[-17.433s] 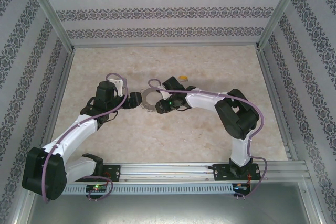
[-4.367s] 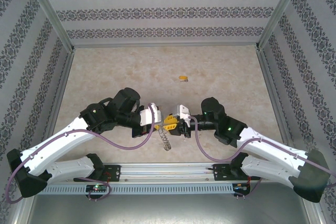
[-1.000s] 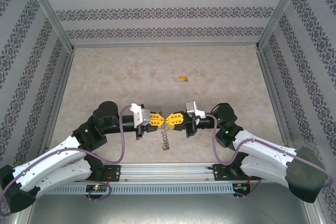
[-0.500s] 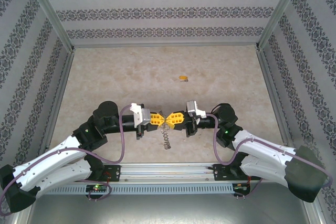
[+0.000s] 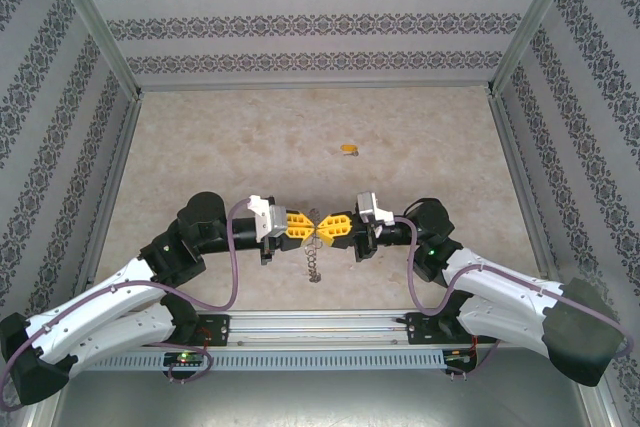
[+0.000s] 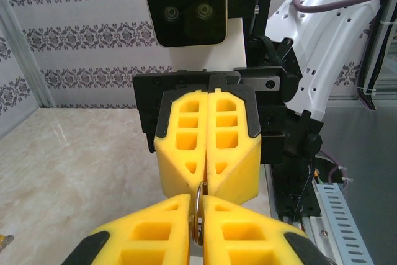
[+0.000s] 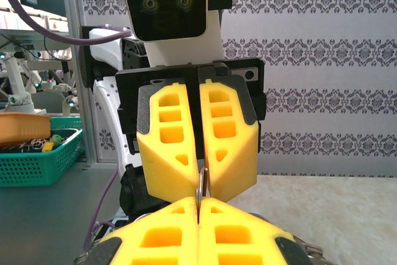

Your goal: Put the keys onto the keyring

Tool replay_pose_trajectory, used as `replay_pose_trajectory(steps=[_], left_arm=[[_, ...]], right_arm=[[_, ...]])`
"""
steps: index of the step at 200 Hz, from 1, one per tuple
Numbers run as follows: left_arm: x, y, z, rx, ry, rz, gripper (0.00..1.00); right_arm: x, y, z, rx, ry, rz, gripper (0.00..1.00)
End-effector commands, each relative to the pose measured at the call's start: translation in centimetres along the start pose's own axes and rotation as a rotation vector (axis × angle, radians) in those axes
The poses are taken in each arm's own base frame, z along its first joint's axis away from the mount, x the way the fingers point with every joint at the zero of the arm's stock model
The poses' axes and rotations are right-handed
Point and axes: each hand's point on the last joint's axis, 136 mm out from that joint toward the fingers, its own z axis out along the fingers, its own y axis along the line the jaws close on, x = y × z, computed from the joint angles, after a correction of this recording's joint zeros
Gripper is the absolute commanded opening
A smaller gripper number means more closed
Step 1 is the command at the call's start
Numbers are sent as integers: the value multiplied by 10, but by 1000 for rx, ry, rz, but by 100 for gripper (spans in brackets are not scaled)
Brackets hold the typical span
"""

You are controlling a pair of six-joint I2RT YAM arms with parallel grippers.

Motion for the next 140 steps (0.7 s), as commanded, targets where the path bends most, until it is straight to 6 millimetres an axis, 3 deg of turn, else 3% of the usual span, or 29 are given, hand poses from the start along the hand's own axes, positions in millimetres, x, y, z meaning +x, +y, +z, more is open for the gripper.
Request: replay_pose_trajectory(steps=[1,40,70,105,140], left_arm=[[-11,3,-4,-16,-48,25,16],[-12,3,-4,-17,-53,30,16],[-15,4,-5,-16,-56,36,0],[-15,5,-5,-23,-56,41,0],[0,24,-6,-120,12,26,0]], right_arm=[[-15,10,-3,-42,-53,-58,0],[-17,10,-3,-45,-58,-59,0],[-16,9,-3,-42,-59,-57,0],[-15,4,-3,-14,-52,-47,0],[-16,-20,-17,140,-28,7,58]])
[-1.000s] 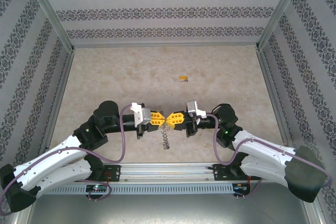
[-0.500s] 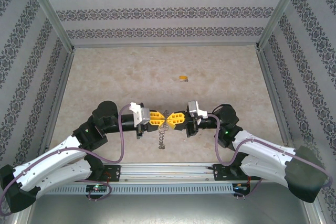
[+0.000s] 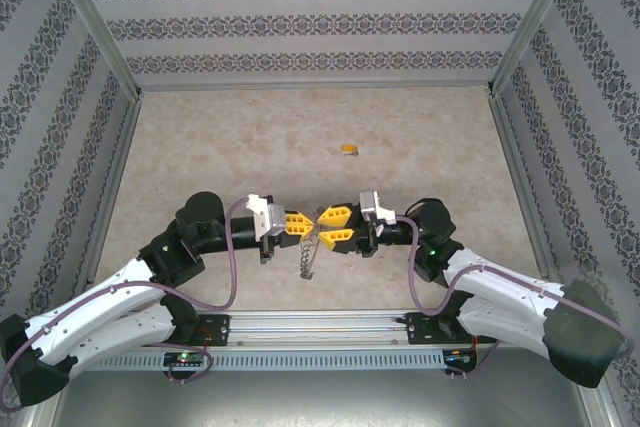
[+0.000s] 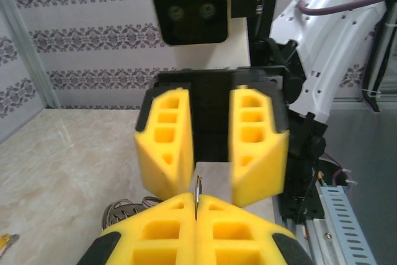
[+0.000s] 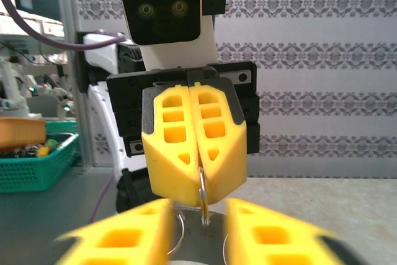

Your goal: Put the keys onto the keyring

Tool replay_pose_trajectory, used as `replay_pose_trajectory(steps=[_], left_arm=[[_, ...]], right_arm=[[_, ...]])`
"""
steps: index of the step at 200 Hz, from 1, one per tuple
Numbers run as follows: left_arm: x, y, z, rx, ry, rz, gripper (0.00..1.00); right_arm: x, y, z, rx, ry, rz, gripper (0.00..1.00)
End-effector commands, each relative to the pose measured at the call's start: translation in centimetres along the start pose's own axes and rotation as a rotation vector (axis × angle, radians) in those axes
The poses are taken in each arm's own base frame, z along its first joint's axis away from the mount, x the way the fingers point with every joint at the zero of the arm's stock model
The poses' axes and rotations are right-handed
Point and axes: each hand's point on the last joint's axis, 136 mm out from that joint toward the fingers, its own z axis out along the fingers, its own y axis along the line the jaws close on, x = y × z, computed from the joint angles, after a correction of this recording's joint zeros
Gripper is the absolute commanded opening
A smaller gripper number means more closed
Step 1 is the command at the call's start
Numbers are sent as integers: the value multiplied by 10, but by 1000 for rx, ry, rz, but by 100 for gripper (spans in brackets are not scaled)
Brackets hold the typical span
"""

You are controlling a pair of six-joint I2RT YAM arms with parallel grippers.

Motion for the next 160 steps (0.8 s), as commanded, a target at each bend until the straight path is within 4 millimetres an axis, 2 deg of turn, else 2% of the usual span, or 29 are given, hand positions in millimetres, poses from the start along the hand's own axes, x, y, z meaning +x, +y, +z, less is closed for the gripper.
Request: replay_pose_trajectory(steps=[1,7,24,45,62,83,107,112,124,138,160], left_arm=[[1,19,-3,-96,15,26,0],[6,23,-4,-119,31,19,0],[18,33,-9,-183,65,-3,0],[32,43,-13,-255,99,-36,0],[39,51,-14,-301,106,-70,0],[48,62,-17,-367,134,-102,0],[57,70,-21,-428,149,-135,0],[59,72,-22,-439,155,-140,0],[63,75,-24,-462,167,-153,0],[68,76,-24,-473,171,-169,0],[75,79,-26,-501,179,-175,0]], right_arm=[[-12,-14,-13,104,-18,5,59],[-13,-19,-19,134,-8,17,66],[-13,-39,-35,255,50,60,79],[-9,-74,-57,462,184,91,84],[-1,-115,-80,643,313,183,86],[27,-169,-113,834,494,359,87],[65,-216,-140,980,746,374,87],[68,-225,-144,1002,786,371,87],[91,-248,-158,1045,913,391,87],[110,-272,-168,1069,1024,412,86],[140,-299,-174,1059,1158,469,82]])
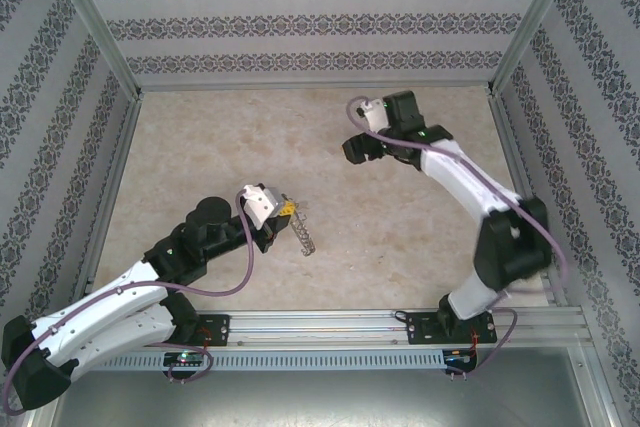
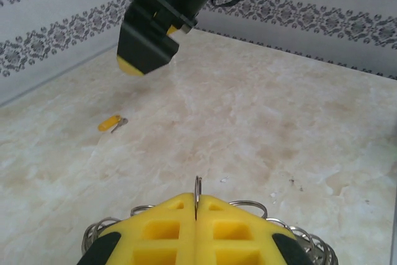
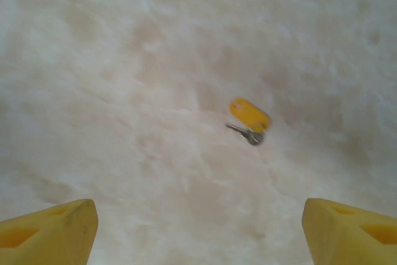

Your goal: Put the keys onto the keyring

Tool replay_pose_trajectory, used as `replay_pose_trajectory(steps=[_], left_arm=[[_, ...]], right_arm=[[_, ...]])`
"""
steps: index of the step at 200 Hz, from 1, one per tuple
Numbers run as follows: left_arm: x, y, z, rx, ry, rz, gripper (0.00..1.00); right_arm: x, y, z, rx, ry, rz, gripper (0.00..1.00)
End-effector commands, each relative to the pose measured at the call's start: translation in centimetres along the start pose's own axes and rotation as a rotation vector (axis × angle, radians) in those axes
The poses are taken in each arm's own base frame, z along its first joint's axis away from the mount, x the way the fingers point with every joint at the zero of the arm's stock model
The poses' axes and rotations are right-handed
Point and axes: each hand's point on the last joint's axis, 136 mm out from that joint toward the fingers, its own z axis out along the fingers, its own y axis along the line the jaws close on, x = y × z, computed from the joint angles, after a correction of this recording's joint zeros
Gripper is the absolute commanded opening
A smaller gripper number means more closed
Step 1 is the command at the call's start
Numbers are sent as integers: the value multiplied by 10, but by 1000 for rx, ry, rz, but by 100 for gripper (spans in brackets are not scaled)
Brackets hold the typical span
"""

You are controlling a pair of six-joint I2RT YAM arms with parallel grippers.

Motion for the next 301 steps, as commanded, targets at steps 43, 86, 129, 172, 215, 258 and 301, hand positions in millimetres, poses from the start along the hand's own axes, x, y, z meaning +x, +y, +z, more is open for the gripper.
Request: replay_pose_trajectory(steps=[43,86,129,172,215,258,301], left_arm=[[10,16,-1,-82,-9,-34,0],[14,16,1,-82,-6,-28,0],[16,16,3,-81,3,-18,0],[18,14,7,-70,6,-20,0],[18,14,9,-67,4,-18,0],[15,13,6,-64,-10,-9,0],[15,13,6,-63,-11,-3,0]], right_arm=[[16,-49,75,146,348,-53,76],[17,-63,109,181,409,-49,65],[24,-62,126,190,446,-56,54],[22,-50,133,154,430,-46,50],[21,-44,143,153,445,-60,48],[22,-49,146,178,462,-69,41],[25,-50,144,197,482,-84,35]])
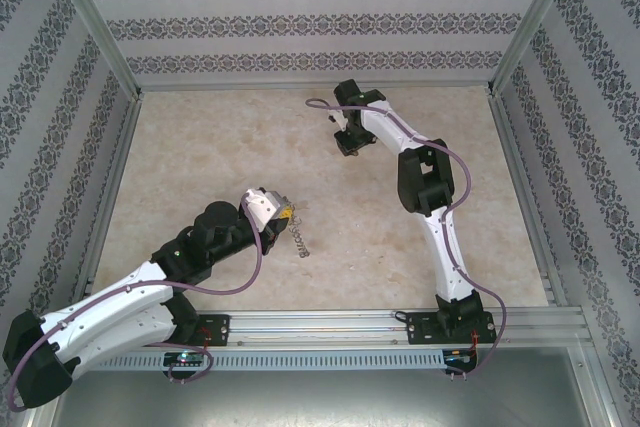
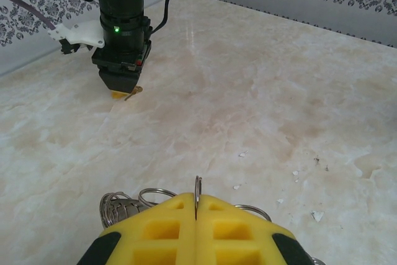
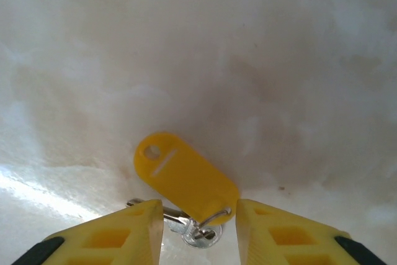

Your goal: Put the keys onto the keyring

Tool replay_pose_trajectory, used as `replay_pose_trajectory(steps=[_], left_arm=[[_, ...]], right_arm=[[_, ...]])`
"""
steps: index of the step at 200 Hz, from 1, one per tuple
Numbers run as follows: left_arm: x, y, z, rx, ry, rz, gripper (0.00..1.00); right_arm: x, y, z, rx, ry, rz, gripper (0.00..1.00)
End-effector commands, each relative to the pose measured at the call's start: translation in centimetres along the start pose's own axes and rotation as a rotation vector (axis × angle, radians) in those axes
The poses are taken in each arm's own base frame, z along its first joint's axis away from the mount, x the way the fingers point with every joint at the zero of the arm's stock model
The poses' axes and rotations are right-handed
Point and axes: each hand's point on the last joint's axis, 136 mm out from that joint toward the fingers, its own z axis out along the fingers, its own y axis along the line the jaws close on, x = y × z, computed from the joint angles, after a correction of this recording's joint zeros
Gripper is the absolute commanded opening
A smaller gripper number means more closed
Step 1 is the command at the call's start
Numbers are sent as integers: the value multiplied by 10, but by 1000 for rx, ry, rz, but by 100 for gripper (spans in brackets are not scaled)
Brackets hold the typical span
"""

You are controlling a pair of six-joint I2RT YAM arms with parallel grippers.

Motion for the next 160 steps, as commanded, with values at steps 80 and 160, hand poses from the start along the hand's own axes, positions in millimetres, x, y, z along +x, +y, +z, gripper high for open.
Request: replay_pose_trajectory(steps=[80,160], left_arm=[[-21,2,-8,-3,-95,25,0],[-24,1,-10,1,-110,28,0]], right_arm=[[3,-4,-4,35,25,-11,28],[5,-6,-5,31,34,-23,26]])
